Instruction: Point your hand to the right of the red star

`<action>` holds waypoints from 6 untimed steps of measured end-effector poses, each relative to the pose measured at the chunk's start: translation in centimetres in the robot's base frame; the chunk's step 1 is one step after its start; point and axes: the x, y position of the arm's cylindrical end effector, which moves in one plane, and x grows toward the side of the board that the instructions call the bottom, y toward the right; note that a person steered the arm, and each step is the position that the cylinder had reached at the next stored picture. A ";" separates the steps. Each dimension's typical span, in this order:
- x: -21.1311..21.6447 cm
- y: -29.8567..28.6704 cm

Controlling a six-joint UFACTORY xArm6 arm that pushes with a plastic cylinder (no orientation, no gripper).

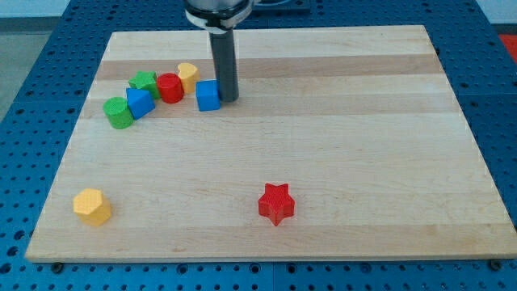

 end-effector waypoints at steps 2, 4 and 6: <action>0.9 -1.7; 8.5 6.1; 17.6 14.3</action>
